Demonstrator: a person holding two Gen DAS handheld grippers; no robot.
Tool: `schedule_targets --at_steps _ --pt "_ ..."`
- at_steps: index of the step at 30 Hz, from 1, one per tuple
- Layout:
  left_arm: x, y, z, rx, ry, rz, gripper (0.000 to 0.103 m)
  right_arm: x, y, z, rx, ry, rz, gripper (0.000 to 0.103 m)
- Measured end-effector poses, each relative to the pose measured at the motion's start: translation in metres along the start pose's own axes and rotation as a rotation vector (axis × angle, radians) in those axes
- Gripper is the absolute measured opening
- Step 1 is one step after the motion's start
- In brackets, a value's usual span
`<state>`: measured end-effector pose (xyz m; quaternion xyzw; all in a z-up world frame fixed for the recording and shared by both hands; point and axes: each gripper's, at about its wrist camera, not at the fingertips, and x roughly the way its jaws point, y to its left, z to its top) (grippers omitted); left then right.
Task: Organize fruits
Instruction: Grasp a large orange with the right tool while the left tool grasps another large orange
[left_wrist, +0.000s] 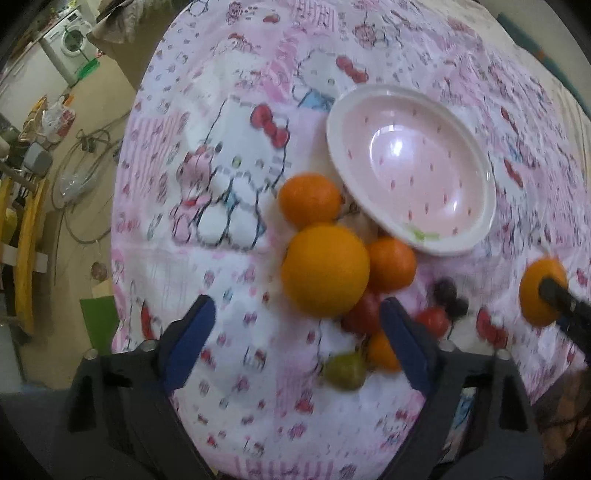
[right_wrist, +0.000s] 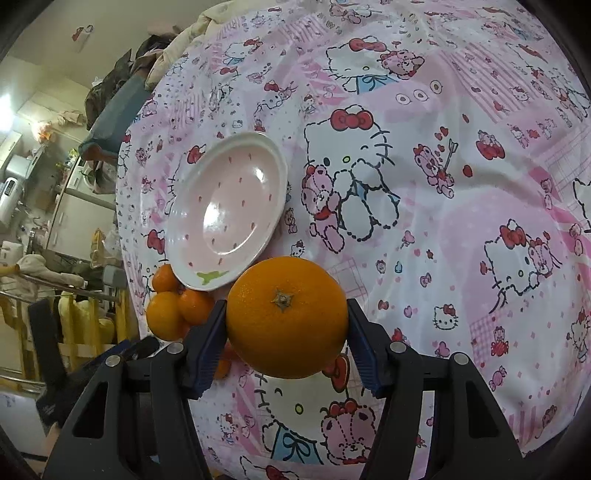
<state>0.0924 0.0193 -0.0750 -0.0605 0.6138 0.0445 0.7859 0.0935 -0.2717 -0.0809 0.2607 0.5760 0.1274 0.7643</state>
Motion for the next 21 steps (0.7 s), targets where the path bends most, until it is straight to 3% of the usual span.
schedule_targets --at_steps 3,6,10,16,21 --pt "0.007 -0.003 0.011 0.003 0.006 0.006 0.084 0.0 -0.001 0.001 0.005 -0.002 0.007 0.064" --pt "0.016 0.001 0.016 -0.027 0.026 -0.012 0.077 -0.002 -0.002 0.001 0.005 -0.004 0.011 0.064" --pt "0.026 0.007 0.015 -0.085 0.058 -0.076 0.076 -0.002 -0.004 0.003 0.009 -0.007 0.004 0.064" --pt "0.039 0.009 0.013 -0.123 0.101 -0.146 0.056 0.001 -0.005 0.003 0.017 0.001 -0.006 0.064" --pt "0.04 0.006 0.015 -0.116 0.101 -0.14 0.054 0.002 -0.005 0.002 0.007 -0.002 -0.02 0.064"
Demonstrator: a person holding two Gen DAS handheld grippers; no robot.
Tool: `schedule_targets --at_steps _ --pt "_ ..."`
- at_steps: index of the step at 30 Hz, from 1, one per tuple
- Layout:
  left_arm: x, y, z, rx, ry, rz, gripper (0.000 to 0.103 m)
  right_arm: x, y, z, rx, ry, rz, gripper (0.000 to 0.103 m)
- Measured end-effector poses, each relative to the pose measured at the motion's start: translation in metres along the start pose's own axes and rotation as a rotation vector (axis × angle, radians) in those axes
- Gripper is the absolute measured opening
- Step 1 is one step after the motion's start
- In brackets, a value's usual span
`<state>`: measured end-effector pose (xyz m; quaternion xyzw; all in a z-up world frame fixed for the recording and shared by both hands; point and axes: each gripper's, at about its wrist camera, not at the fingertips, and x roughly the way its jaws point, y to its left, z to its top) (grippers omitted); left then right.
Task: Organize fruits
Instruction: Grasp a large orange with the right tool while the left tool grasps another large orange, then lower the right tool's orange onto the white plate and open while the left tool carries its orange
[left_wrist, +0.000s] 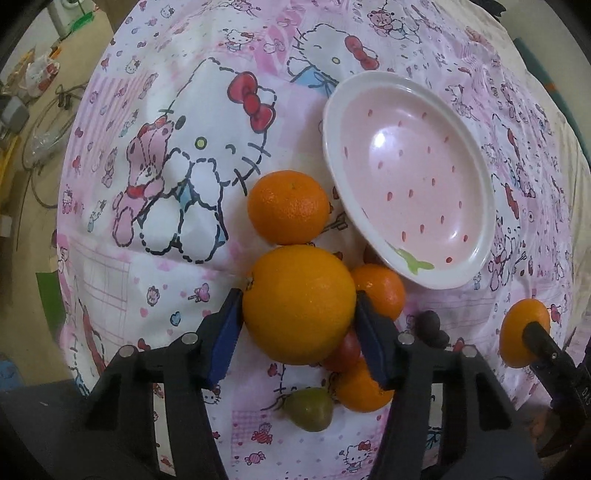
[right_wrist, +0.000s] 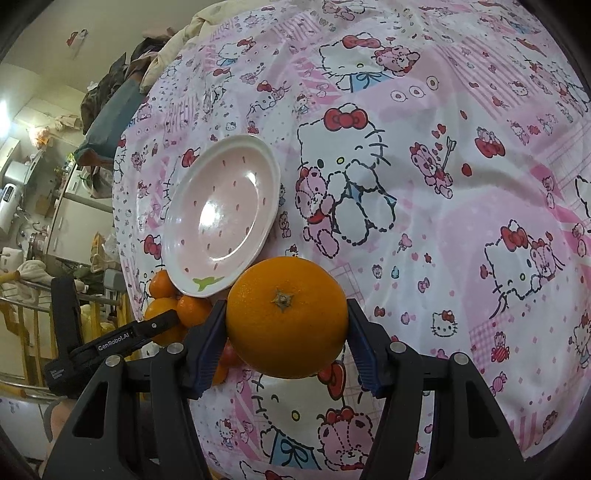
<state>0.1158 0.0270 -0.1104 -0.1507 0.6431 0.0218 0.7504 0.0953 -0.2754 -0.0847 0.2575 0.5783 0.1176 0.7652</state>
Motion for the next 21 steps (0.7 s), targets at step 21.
schedule_targets --at_steps 21 --pt "-0.077 -0.024 -0.028 0.208 -0.225 0.077 0.05 -0.022 0.014 -0.003 -0.027 -0.056 0.032 0.064"
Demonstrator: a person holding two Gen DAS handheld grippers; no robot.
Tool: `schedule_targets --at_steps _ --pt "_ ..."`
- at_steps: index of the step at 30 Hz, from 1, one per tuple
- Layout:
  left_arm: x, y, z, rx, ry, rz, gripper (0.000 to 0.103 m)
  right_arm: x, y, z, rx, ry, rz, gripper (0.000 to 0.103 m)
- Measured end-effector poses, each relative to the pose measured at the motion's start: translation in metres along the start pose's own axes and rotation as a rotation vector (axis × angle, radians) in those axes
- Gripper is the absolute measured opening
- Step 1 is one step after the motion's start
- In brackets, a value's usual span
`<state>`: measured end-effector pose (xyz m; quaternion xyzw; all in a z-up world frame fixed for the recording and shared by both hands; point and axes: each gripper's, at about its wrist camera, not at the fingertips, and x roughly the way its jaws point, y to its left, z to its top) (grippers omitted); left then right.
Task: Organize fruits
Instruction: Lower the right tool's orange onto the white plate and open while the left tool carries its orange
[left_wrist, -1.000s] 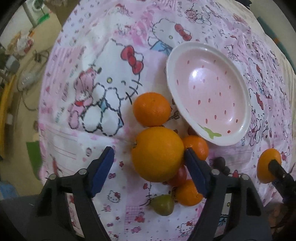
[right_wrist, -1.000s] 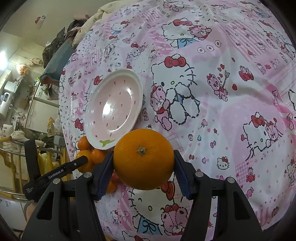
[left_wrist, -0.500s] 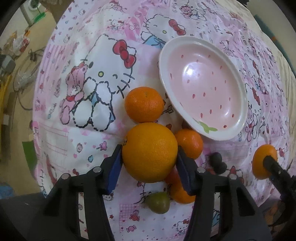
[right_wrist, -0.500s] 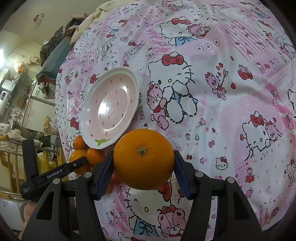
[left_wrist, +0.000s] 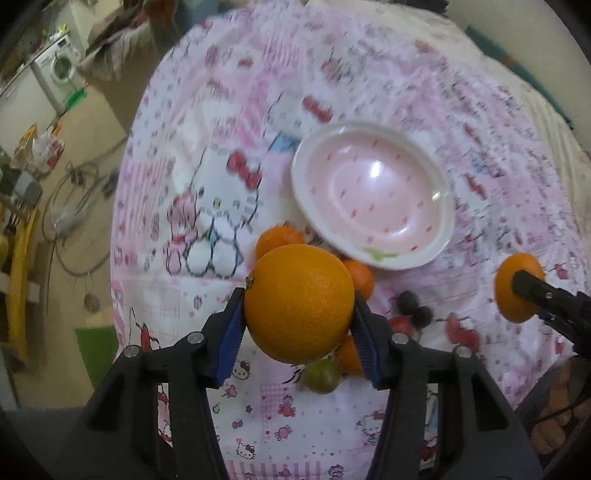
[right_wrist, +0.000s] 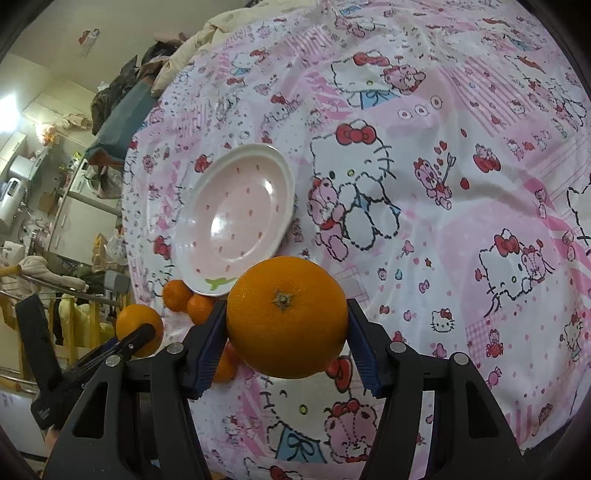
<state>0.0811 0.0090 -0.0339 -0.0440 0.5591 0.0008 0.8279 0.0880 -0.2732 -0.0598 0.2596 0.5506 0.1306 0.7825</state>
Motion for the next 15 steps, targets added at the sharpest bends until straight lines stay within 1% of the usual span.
schedule_targets --at_steps 2,7,11,15 --pt "-0.01 -0.004 0.008 0.019 -0.026 -0.005 0.05 -0.008 0.005 0.004 -0.011 -0.025 0.028 0.064" --pt "-0.026 -0.013 0.029 0.052 -0.053 -0.038 0.05 -0.023 0.014 0.02 -0.025 -0.068 0.077 0.064" --pt "-0.029 -0.021 0.049 0.112 -0.085 -0.004 0.05 -0.025 0.024 0.038 -0.066 -0.081 0.072 0.064" --pt "-0.018 -0.021 0.069 0.128 -0.071 0.009 0.05 -0.018 0.03 0.056 -0.094 -0.075 0.058 0.064"
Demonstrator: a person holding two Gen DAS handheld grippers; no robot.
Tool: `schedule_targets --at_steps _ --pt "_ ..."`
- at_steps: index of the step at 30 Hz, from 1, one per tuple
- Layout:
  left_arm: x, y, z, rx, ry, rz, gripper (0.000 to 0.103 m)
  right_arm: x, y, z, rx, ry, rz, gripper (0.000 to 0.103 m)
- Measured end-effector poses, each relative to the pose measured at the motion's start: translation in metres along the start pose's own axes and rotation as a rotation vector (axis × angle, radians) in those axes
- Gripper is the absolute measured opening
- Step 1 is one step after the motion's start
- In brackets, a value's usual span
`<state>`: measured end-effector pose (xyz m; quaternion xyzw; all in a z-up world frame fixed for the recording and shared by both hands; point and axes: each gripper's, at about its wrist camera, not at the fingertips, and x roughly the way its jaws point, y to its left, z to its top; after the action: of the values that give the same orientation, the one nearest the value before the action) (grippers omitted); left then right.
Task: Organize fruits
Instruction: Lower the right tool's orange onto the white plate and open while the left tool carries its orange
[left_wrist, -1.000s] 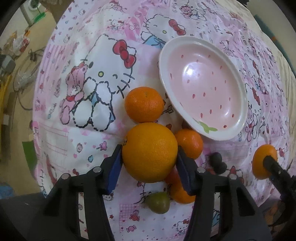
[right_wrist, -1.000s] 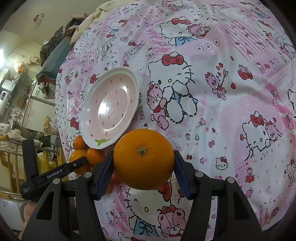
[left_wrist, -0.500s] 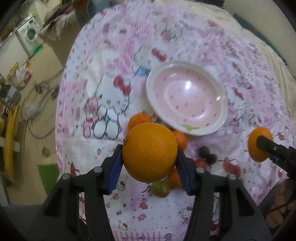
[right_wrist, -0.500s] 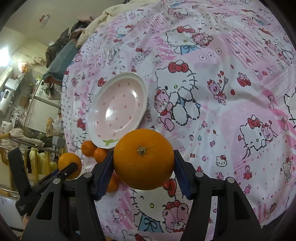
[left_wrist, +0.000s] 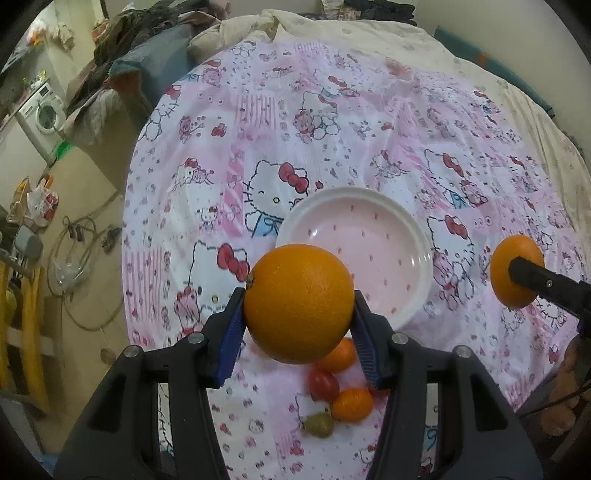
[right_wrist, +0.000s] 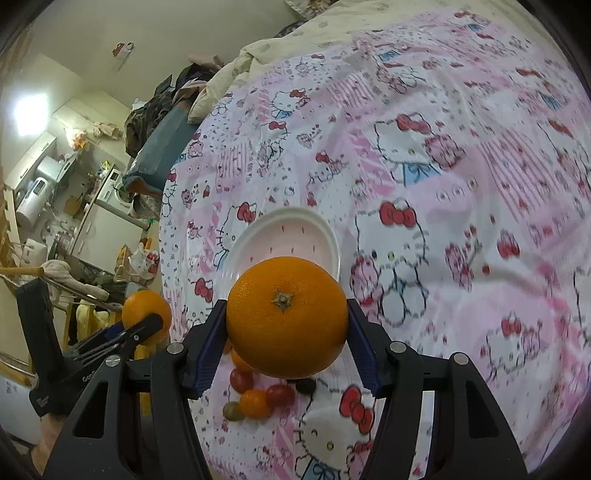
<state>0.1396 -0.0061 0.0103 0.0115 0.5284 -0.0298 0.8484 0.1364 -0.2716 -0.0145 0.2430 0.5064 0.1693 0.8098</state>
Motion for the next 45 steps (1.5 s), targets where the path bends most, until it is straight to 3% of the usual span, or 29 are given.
schedule_targets --at_steps 6,14,28,36,37,39,45 --pt "0.017 0.002 0.018 0.026 -0.006 0.021 0.05 0.025 0.006 0.028 -0.057 0.014 -0.022 0.064" --pt "0.047 0.015 0.036 -0.02 0.024 0.018 0.05 0.091 0.006 0.056 -0.12 0.109 -0.021 0.064" --pt "0.066 0.031 0.041 -0.042 0.079 0.035 0.05 0.191 0.03 0.05 -0.317 0.257 -0.168 0.064" --pt "0.07 0.032 0.04 -0.064 0.088 0.046 0.05 0.193 0.03 0.049 -0.348 0.252 -0.168 0.067" --pt "0.07 0.032 0.039 -0.065 0.087 0.047 0.05 0.192 0.031 0.049 -0.346 0.253 -0.158 0.074" --pt "0.071 0.03 0.039 -0.066 0.084 0.051 0.05 0.185 0.031 0.052 -0.328 0.227 -0.134 0.085" --pt "0.083 0.021 0.042 -0.066 0.097 0.042 0.05 0.149 0.015 0.067 -0.203 0.153 -0.095 0.086"
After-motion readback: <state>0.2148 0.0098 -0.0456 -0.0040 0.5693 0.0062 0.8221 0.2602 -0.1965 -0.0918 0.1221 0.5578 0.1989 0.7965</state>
